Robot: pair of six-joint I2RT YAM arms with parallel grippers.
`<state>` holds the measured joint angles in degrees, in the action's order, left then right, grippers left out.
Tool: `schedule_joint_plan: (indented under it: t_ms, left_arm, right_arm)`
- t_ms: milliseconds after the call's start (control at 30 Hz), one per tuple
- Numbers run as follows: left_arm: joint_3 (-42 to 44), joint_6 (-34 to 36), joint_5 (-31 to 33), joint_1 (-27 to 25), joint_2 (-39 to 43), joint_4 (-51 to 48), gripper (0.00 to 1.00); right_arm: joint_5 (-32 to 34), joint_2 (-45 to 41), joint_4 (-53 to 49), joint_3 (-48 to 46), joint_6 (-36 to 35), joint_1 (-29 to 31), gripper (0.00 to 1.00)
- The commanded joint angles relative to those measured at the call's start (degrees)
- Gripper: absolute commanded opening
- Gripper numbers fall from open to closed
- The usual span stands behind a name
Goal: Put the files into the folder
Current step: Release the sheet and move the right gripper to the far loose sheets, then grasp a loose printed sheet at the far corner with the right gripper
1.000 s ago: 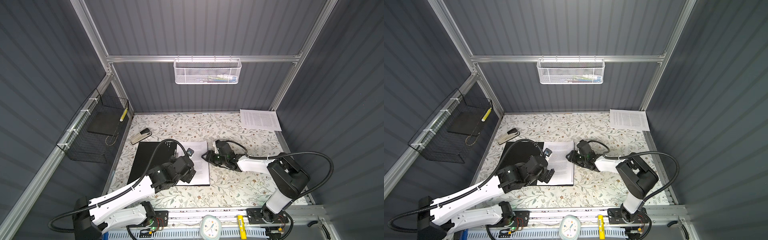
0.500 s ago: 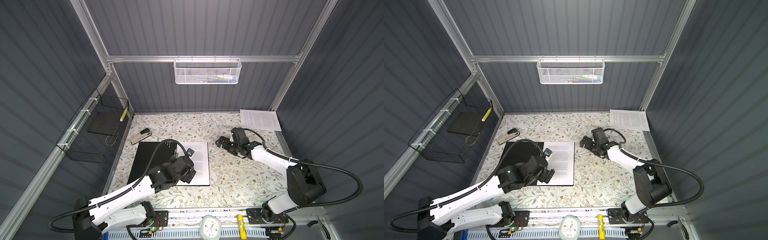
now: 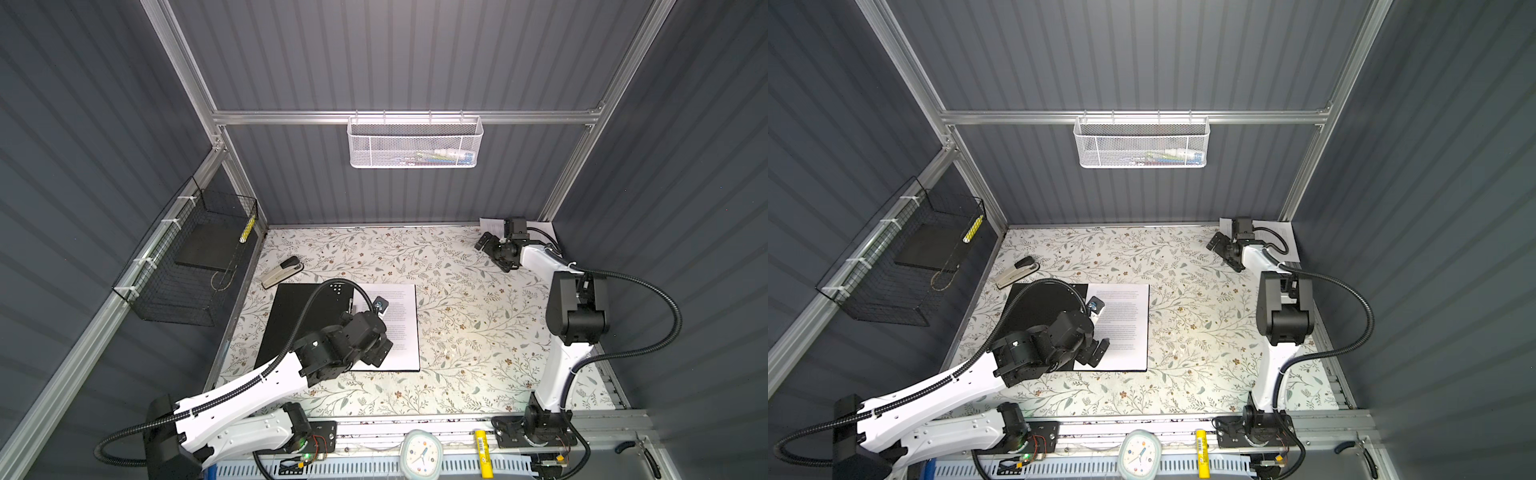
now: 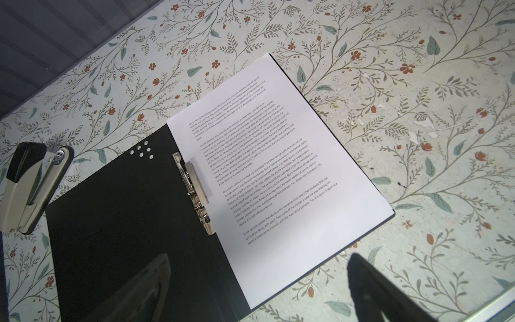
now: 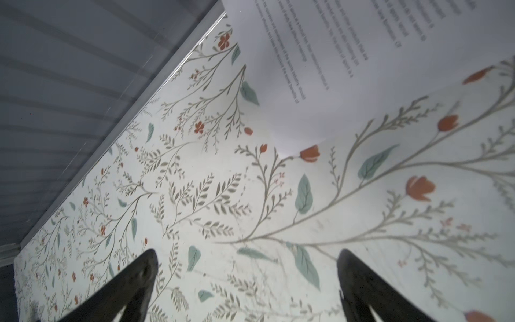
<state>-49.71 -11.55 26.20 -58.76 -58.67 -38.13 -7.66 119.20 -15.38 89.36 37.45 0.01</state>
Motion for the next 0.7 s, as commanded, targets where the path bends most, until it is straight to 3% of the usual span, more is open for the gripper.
schedule_joint_plan:
  t_ms: [0, 200, 667]
  left_arm:
    - [-0.42, 0.96, -0.80, 0.55, 0.10, 0.07, 1.00]
    - [-0.47, 1.09, -1.10, 0.58, -0.29, 0.29, 1.00]
    - [-0.21, 1.36, -1.68, 0.58, 0.85, 0.45, 1.00]
  right_arm:
    - [-1.81, 3.86, -2.73, 5.04, 1.03, -0.78, 0.99]
    - [-1.20, 9.43, -1.58, 11.29, 1.66, -1.44, 0.99]
    - [-3.57, 22.78, -9.56, 29.94, 5.13, -3.15, 0.99]
